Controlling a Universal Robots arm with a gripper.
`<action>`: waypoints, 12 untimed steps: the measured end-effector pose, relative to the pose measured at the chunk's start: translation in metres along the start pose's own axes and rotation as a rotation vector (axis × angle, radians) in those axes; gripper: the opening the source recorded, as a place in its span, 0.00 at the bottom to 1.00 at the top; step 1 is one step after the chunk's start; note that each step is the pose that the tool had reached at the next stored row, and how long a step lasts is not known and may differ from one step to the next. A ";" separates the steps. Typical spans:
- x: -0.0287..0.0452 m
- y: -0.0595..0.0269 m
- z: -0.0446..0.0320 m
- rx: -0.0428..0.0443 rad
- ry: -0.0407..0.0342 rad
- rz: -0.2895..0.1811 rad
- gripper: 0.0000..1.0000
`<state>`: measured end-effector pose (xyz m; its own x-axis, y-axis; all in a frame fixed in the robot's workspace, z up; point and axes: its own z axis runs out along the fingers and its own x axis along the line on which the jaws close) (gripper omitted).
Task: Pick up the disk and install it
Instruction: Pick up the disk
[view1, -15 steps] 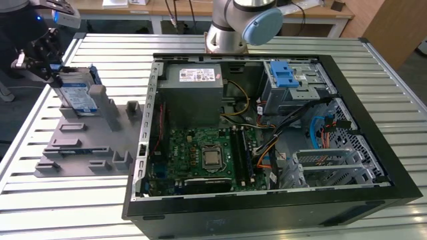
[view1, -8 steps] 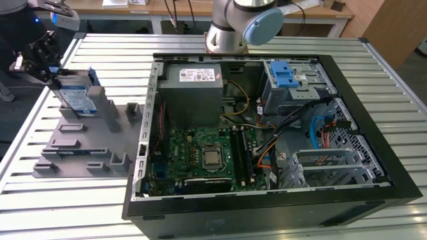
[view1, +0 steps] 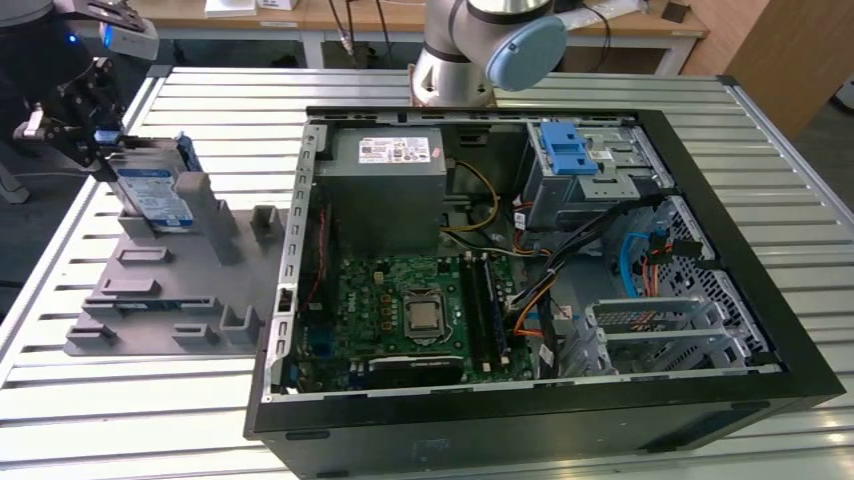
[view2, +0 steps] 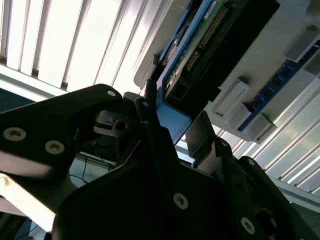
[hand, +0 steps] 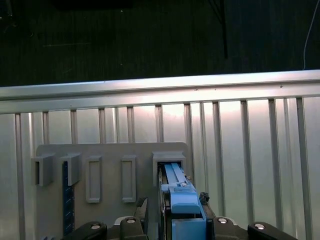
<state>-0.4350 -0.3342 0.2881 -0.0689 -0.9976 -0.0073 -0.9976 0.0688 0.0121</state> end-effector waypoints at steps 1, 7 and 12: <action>0.0000 0.0000 -0.0005 -0.0001 0.0001 0.000 0.50; 0.0000 0.0000 -0.0021 0.0002 -0.0001 0.000 0.50; 0.0000 -0.0003 -0.0013 -0.0004 -0.0005 0.000 0.36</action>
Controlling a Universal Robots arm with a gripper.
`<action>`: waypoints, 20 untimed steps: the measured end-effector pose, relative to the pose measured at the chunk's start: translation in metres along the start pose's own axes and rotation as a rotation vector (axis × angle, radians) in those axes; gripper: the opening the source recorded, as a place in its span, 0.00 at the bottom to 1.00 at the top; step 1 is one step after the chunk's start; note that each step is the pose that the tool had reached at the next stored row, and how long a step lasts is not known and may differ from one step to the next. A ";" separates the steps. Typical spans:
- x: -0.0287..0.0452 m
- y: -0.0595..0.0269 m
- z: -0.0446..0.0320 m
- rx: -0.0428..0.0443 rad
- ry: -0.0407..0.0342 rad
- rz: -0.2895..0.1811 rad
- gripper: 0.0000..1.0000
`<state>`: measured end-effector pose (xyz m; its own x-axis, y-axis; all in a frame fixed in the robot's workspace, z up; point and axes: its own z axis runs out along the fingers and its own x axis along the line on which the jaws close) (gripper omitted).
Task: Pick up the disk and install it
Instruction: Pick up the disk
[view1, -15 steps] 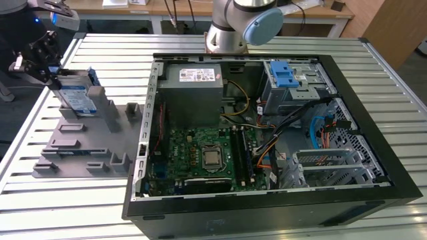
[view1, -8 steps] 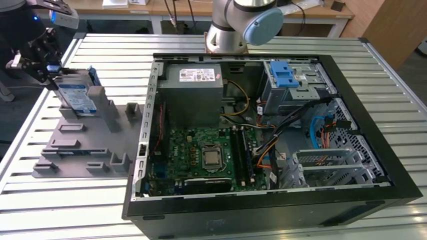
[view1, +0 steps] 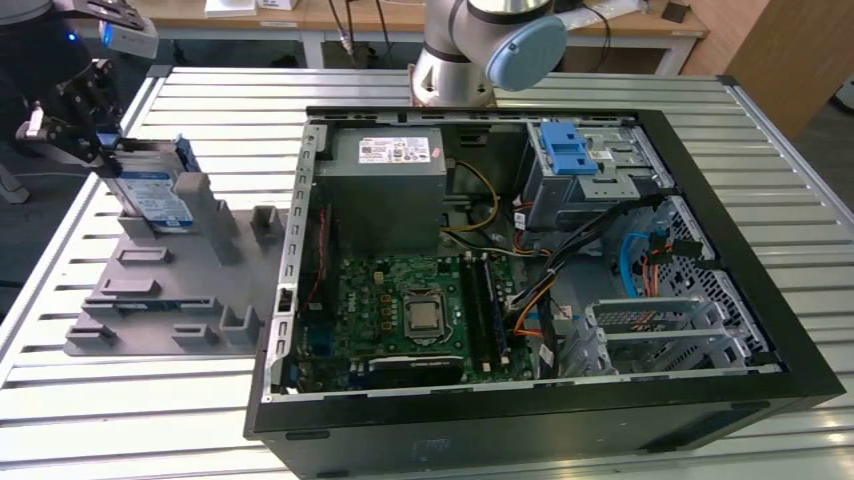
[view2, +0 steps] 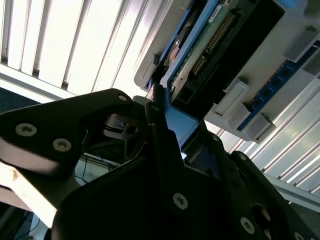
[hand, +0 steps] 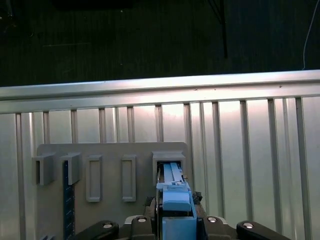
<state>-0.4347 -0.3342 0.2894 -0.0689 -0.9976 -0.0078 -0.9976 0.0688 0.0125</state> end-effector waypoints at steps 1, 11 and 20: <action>0.0000 0.0000 -0.0003 0.0002 -0.0001 0.000 0.36; -0.0001 0.0001 -0.0125 0.0023 -0.0003 0.000 0.36; -0.0002 0.0003 -0.0251 0.0026 -0.0004 0.000 0.36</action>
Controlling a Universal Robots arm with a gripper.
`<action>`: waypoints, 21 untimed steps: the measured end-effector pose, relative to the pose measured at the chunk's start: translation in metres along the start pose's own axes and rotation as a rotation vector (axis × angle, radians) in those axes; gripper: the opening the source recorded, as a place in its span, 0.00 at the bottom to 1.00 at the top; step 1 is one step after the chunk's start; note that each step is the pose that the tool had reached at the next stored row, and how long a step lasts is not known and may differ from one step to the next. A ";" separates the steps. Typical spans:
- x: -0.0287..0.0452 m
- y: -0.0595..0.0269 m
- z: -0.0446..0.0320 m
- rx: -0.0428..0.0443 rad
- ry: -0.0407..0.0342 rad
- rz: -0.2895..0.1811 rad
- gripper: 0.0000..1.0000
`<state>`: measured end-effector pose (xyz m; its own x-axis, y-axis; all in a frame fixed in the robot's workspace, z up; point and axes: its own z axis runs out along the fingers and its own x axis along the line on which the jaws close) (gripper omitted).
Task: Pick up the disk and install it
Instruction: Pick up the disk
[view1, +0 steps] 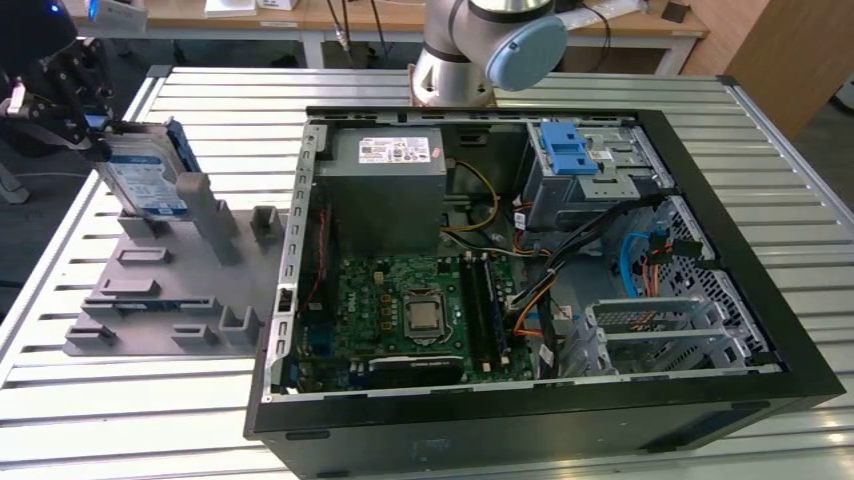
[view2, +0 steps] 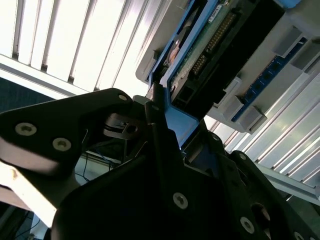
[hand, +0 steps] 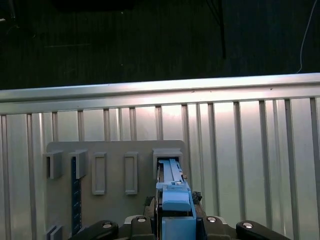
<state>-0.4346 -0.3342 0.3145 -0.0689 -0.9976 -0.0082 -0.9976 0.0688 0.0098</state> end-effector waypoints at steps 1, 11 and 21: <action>0.0000 0.0000 -0.0014 0.0000 0.0000 0.000 0.36; -0.0002 0.0002 -0.0163 0.0000 0.0000 0.000 0.36; -0.0002 0.0003 -0.0269 0.0002 -0.0001 0.000 0.36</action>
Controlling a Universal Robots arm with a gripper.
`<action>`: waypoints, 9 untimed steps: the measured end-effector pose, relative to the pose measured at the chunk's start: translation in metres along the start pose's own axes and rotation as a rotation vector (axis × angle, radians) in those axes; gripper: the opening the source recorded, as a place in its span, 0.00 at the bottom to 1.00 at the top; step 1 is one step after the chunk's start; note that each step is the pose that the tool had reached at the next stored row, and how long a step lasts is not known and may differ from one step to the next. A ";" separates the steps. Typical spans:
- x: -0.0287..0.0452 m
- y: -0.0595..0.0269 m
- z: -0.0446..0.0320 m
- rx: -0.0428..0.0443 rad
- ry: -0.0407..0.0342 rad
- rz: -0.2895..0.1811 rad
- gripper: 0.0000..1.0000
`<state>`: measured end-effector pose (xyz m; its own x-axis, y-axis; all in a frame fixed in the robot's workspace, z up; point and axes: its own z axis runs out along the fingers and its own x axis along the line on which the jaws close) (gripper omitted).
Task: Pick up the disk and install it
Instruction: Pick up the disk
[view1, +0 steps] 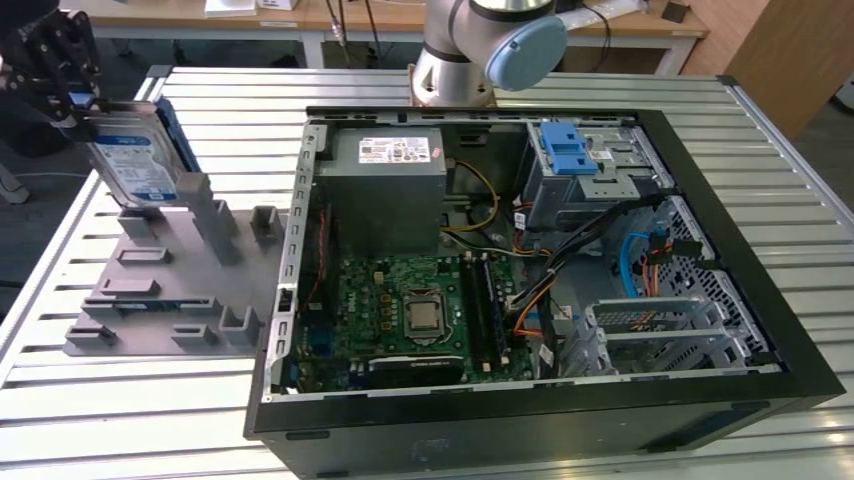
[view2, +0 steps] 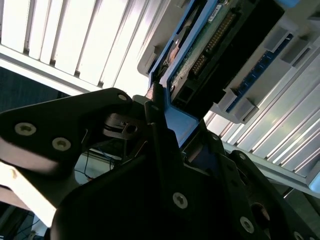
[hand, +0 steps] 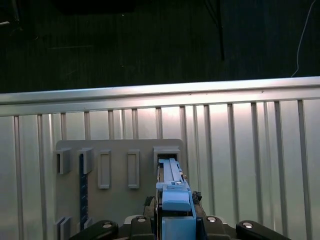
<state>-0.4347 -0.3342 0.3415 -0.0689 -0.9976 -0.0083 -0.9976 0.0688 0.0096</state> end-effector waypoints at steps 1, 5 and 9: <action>0.0000 0.0000 -0.0006 -0.0001 0.0000 0.000 0.36; 0.0000 0.0000 -0.0033 -0.0001 0.0000 0.000 0.36; -0.0001 0.0000 -0.0061 -0.0003 0.0001 0.000 0.36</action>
<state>-0.4347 -0.3342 0.3476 -0.0688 -0.9976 -0.0081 -0.9976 0.0688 0.0099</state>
